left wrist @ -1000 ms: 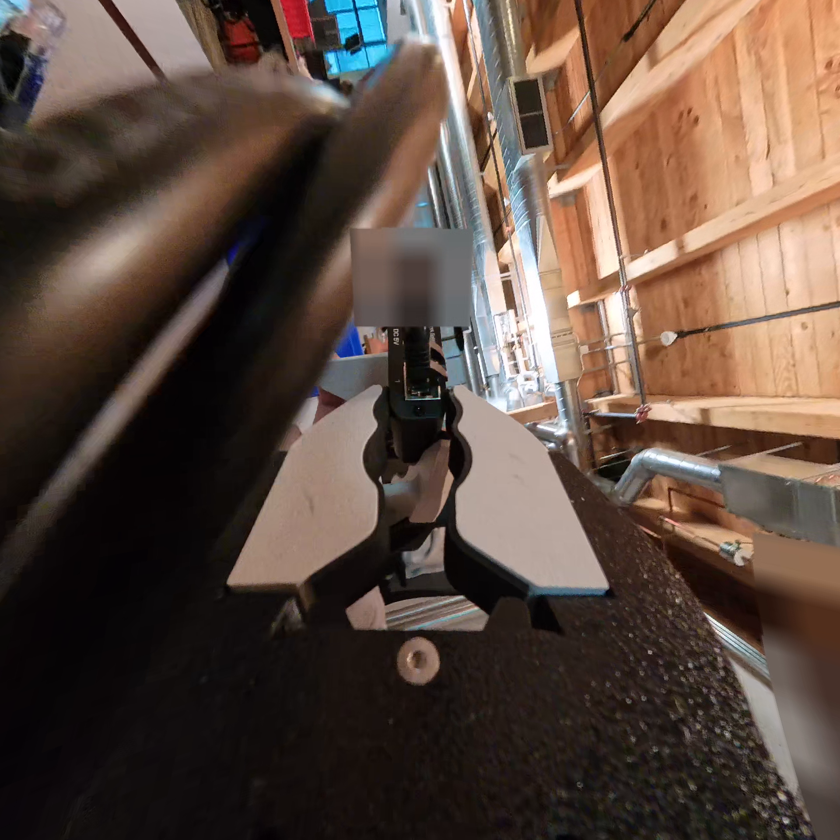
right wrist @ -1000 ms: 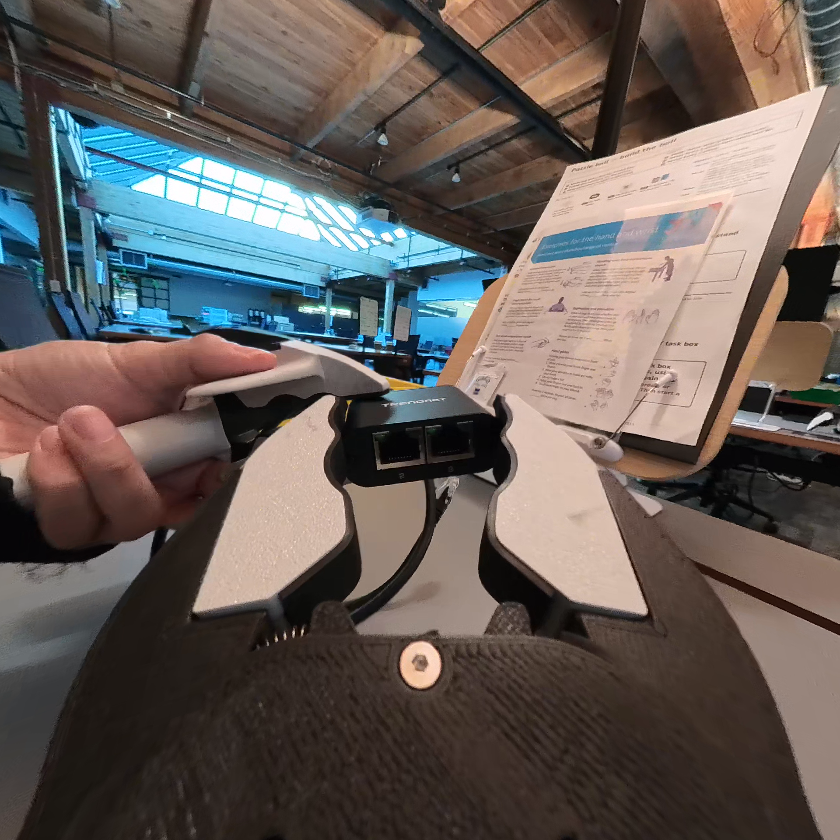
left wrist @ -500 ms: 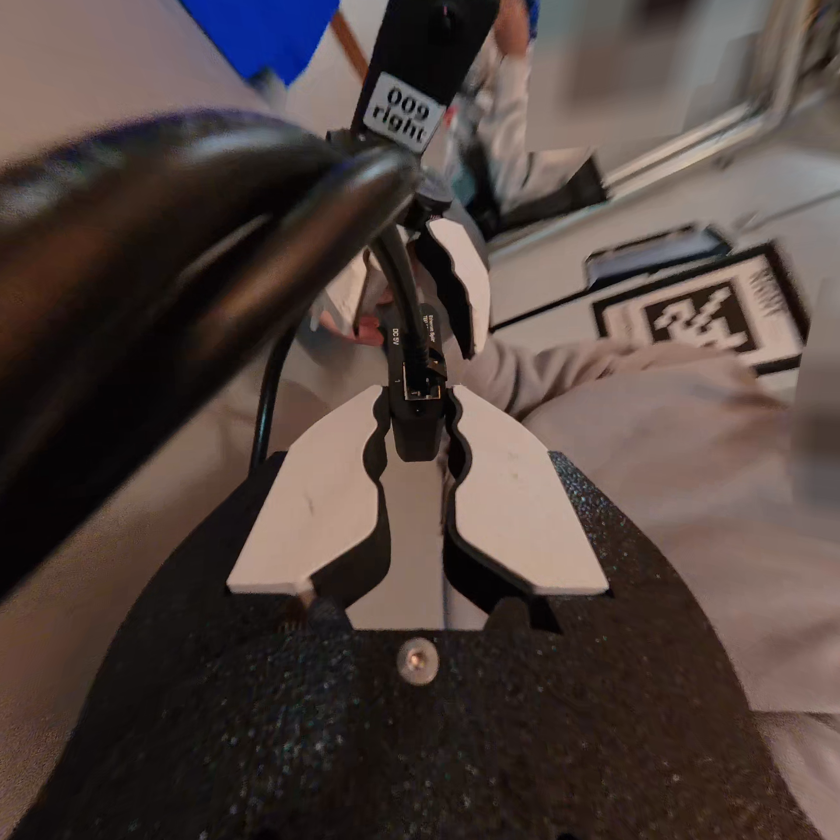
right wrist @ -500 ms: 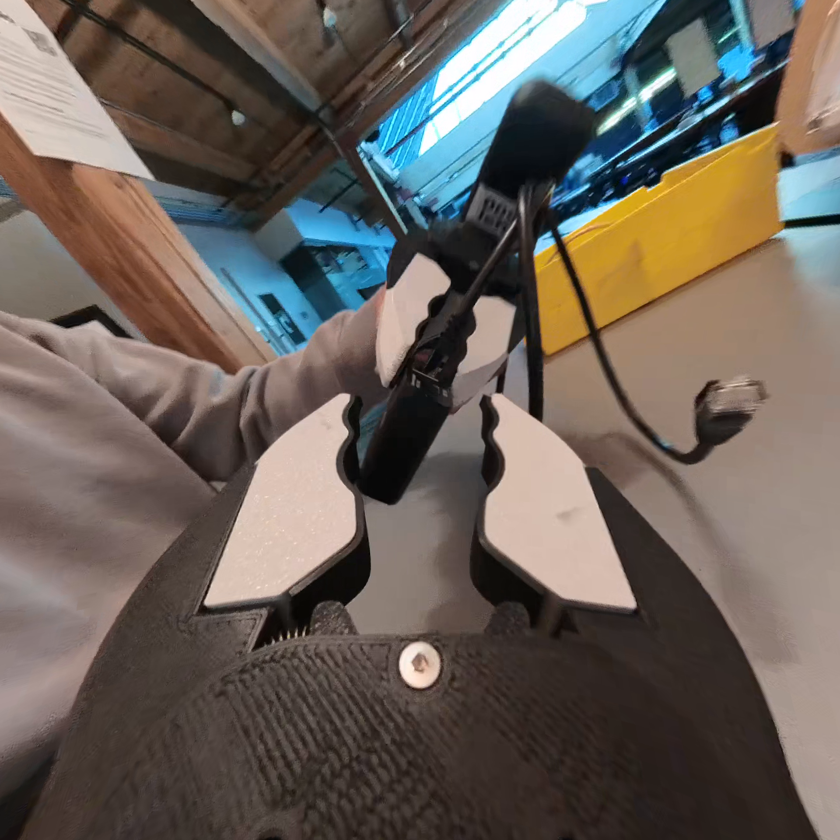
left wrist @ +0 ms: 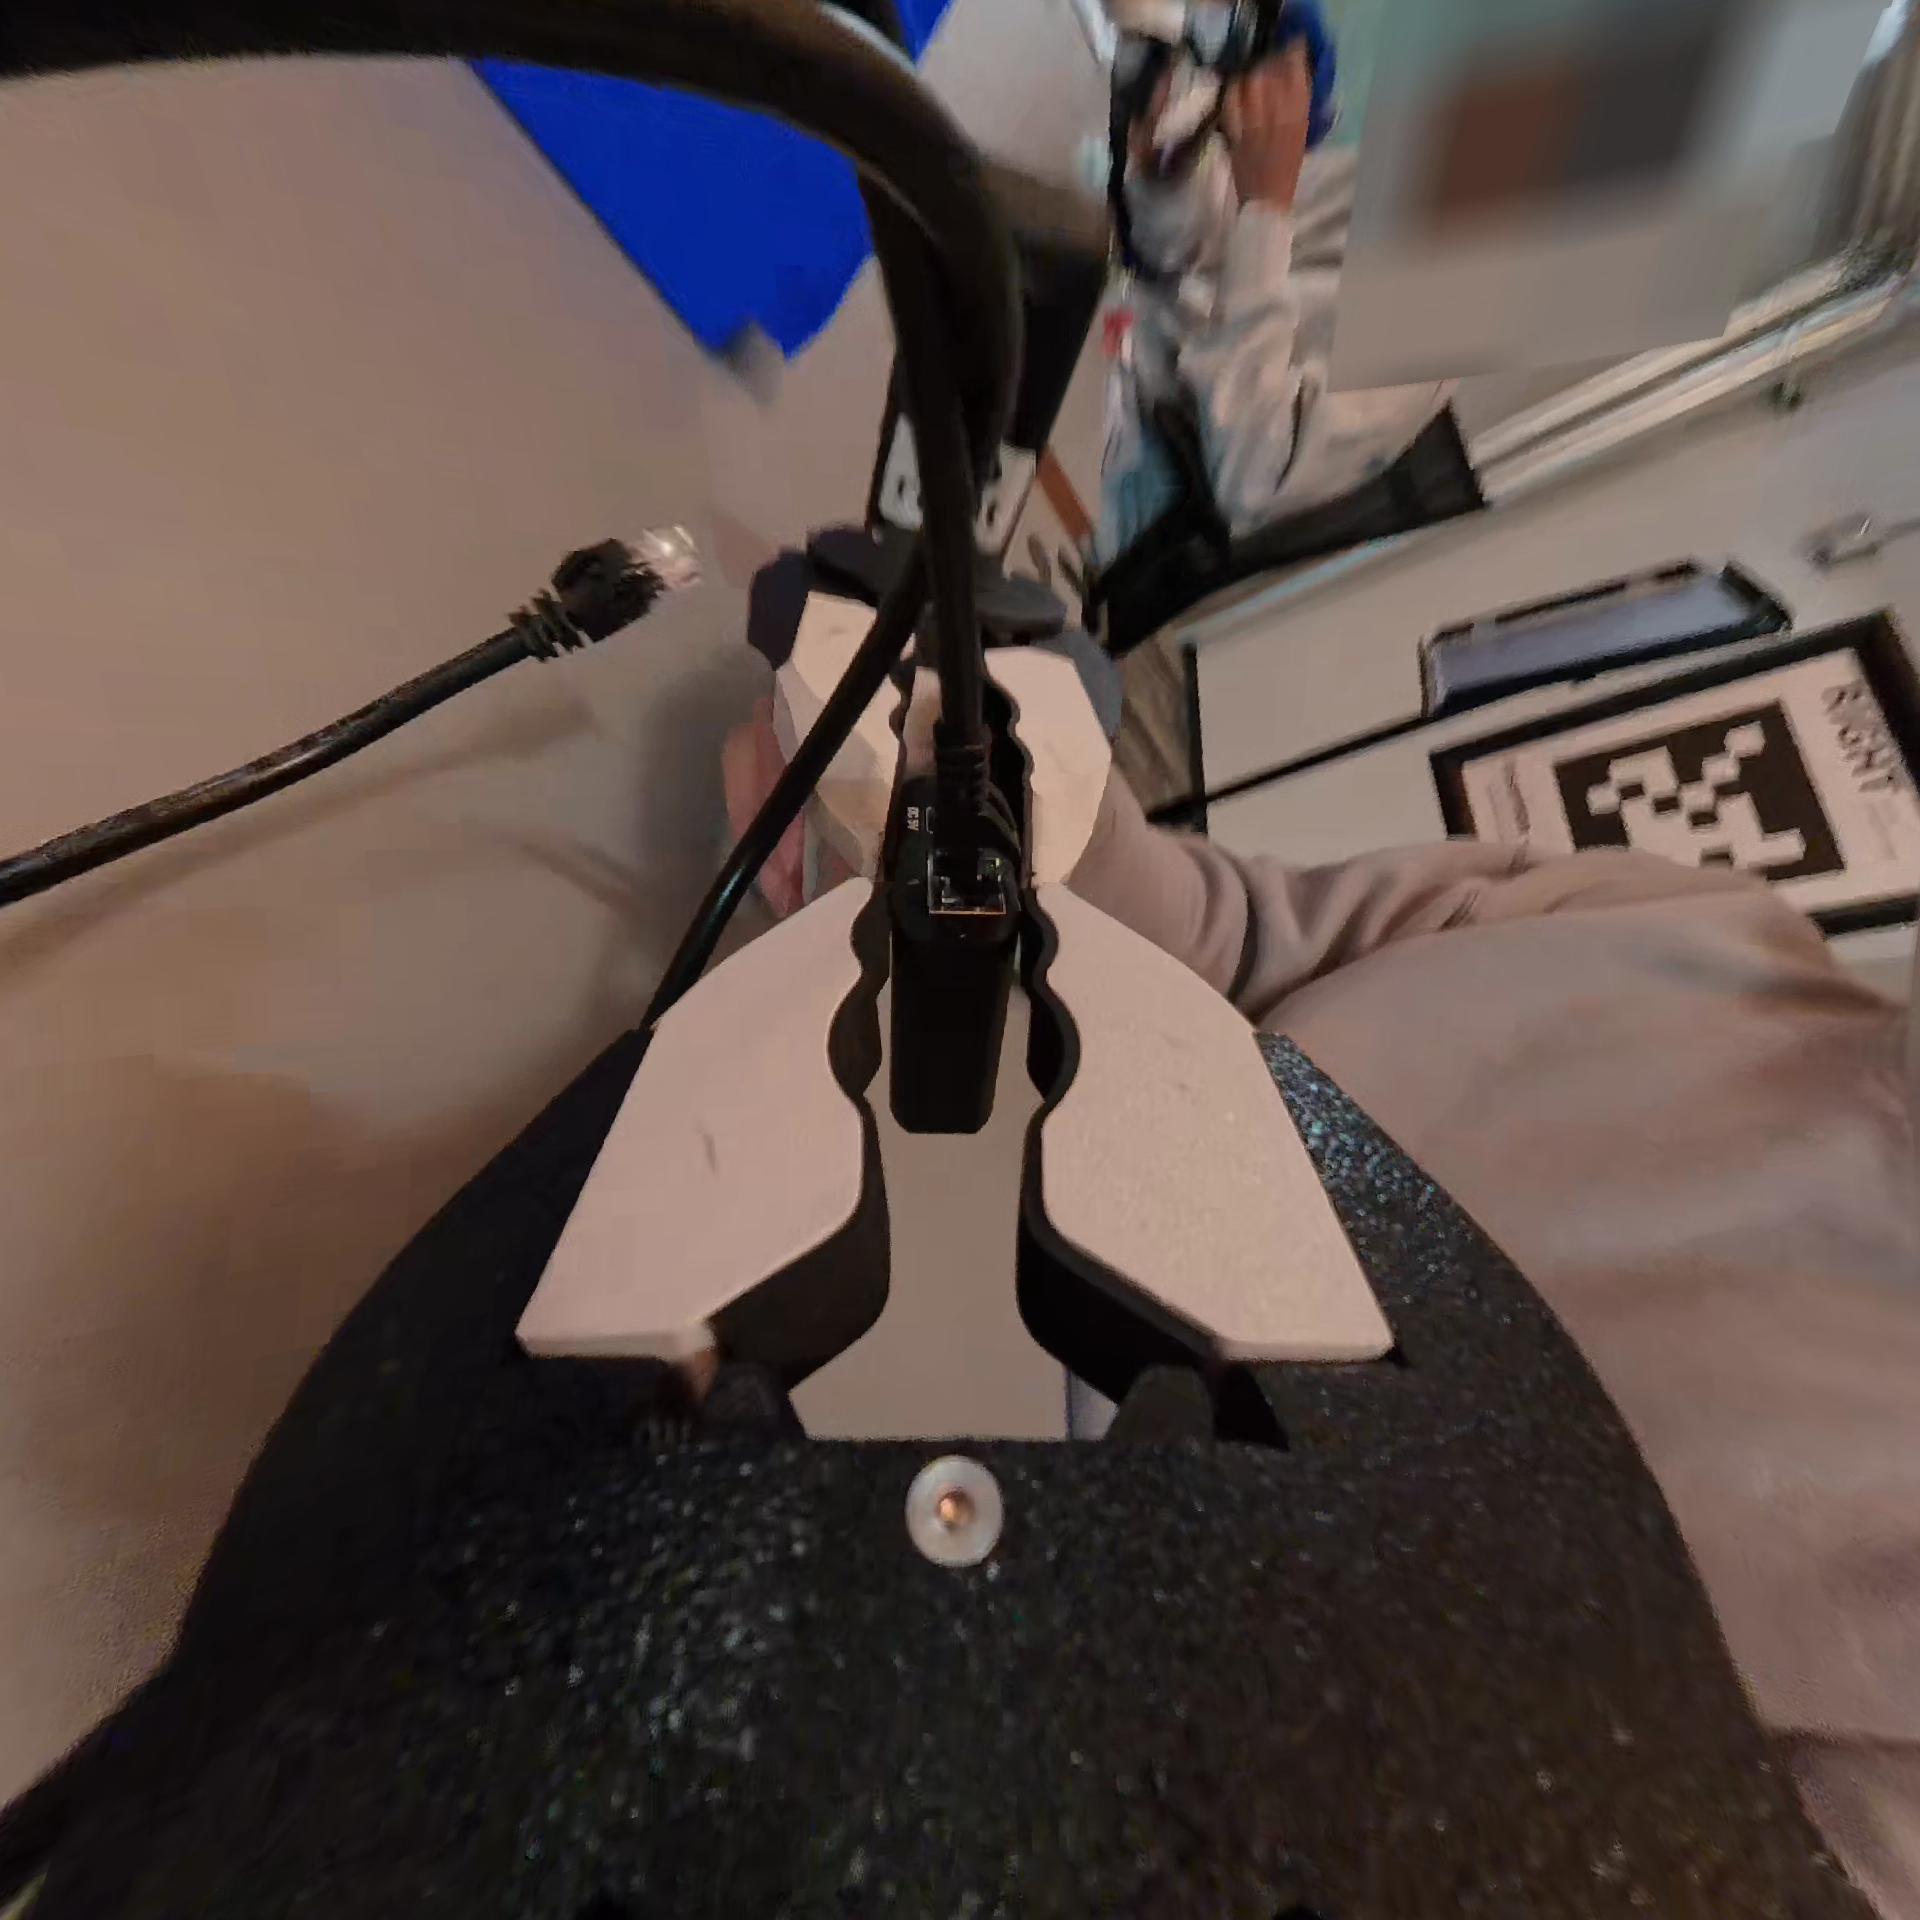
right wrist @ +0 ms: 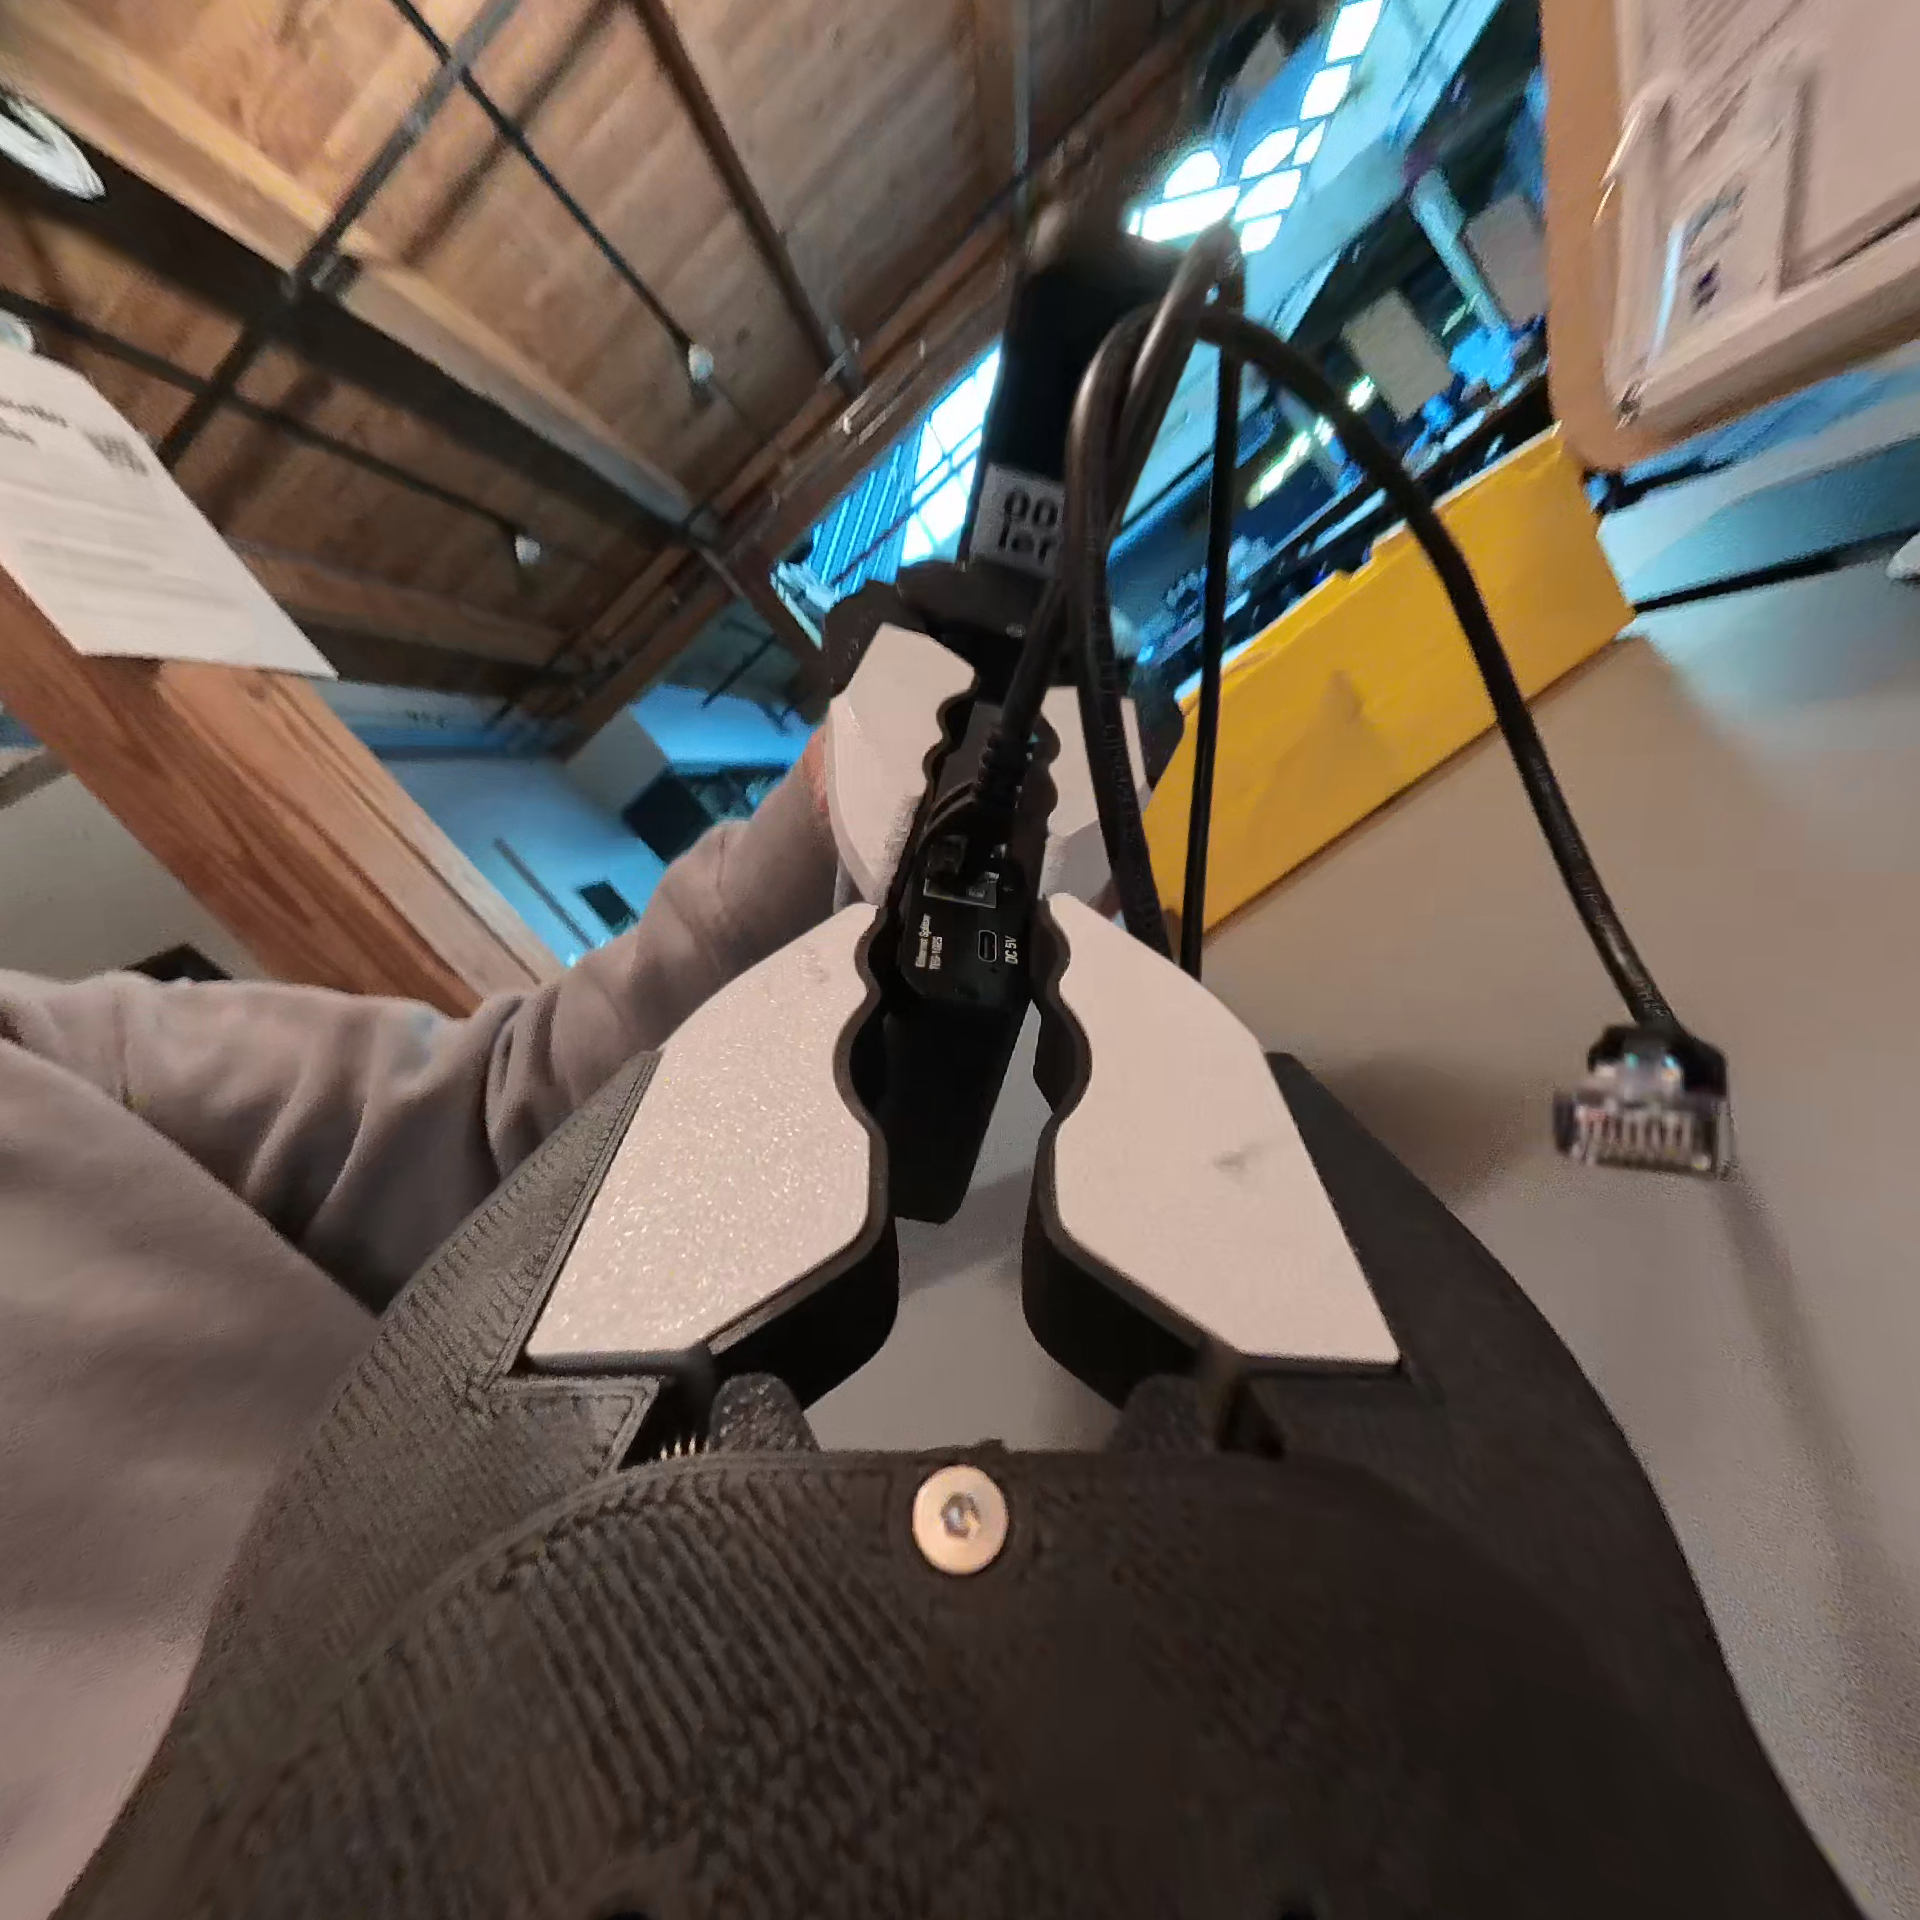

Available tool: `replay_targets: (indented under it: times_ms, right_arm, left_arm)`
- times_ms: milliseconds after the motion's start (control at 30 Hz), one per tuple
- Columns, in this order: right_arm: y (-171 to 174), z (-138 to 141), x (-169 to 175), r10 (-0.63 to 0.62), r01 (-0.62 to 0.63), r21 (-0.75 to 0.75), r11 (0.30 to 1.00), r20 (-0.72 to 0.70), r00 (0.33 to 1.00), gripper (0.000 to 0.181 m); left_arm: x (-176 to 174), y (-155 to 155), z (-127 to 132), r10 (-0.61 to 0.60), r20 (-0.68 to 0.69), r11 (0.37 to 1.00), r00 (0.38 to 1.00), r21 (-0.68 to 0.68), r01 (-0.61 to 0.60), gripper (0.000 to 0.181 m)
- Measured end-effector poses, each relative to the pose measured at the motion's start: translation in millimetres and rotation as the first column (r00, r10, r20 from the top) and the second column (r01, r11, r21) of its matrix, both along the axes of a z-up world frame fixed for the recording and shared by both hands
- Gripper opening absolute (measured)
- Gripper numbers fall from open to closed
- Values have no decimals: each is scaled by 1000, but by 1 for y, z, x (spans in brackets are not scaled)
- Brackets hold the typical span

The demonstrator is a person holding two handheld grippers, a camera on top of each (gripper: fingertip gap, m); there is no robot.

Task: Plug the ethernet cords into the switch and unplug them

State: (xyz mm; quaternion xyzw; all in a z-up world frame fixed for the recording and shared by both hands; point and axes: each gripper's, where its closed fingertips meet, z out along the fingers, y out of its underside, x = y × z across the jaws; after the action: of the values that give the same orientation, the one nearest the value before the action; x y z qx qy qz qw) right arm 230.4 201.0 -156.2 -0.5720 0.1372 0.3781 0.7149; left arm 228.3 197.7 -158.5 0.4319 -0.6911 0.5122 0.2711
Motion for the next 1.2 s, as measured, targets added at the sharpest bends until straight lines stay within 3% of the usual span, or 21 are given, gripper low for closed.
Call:
replay_targets:
  times_ms: [100,200,267,367,533,667,833,933,1000,1100,1200]
  right_arm:
    - [-9,14,18,-118,121,89,989,-38,992,24]
    - [-28,25,50,-317,338,172,925,-140,938,24]
    - [-40,29,62,-410,444,216,870,-185,893,24]
    - [-44,32,64,-512,538,238,809,-163,843,24]
    - [-42,38,54,-534,559,292,776,-166,829,24]
    - [-36,32,53,-536,563,266,783,-172,827,24]
    - [-27,35,41,-530,537,272,799,-103,841,24]
    - [-27,40,32,-498,476,299,827,-6,867,27]
    - [-30,46,24,-463,411,330,850,93,881,35]
    - [-28,42,13,-409,336,264,904,306,860,56]
    - [-22,28,-2,-329,284,166,944,518,789,68]
  left_arm:
    - [18,11,8,165,84,986,983,-24,-163,44]
    - [30,27,11,411,238,908,880,-21,-418,50]
    - [20,13,12,483,281,875,829,-107,-473,51]
    - [12,-15,5,543,195,832,817,-258,-491,50]
    - [21,-34,5,577,-17,699,817,-508,-504,38]
    - [28,-33,7,618,-38,627,785,-578,-522,29]
    - [25,-36,12,645,90,663,759,-559,-498,24]
    - [18,-32,17,593,80,687,801,-569,-452,23]
    - [17,-23,19,561,29,688,827,-572,-447,23]
    - [13,-6,21,493,-22,700,870,-583,-412,23]
    - [7,9,27,427,-48,688,903,-631,-359,23]
